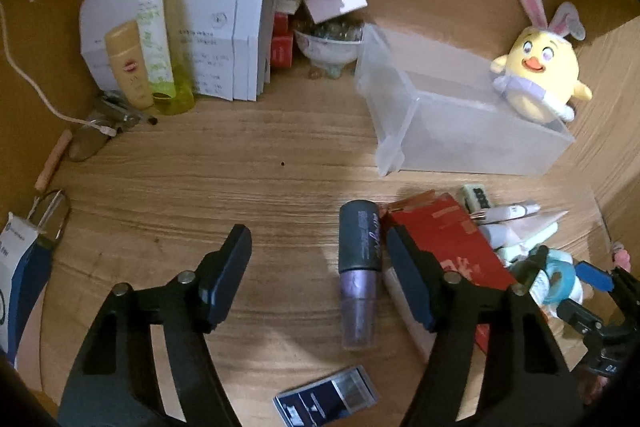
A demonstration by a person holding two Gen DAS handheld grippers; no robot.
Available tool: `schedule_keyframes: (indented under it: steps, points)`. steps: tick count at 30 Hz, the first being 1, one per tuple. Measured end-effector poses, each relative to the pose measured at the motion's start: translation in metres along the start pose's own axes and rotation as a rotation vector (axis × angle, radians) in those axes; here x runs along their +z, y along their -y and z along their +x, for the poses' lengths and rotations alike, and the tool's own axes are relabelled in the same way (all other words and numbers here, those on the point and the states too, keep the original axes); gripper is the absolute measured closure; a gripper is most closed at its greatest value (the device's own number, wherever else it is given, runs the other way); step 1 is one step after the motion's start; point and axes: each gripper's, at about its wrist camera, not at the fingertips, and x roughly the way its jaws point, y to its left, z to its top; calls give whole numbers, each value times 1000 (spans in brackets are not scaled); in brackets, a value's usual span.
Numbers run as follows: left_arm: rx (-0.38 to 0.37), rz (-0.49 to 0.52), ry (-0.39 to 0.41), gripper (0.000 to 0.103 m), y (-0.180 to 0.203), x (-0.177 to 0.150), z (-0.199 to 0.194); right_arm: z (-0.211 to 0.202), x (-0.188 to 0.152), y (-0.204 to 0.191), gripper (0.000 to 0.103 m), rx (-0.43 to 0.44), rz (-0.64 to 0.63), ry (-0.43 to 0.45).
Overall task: Organize objects
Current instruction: 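Grasp the white tape roll with the right tool while the left tool grasps the purple tube, then carry both items over the clear box and open both tools to drop them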
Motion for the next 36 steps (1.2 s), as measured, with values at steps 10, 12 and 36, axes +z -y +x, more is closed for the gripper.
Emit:
schedule_keyframes:
  steps: [10,12,36]
  points:
    - [-23,24,-63,51,3,5,23,7,-1,-4,67,29,-18,-18]
    - [-26,31,-77,64,4,6,27,7,-1,-3,67,22,-16,-11]
    - [-85,41,148,78,25,39,-33,-25,47,28,67,-43,38,168]
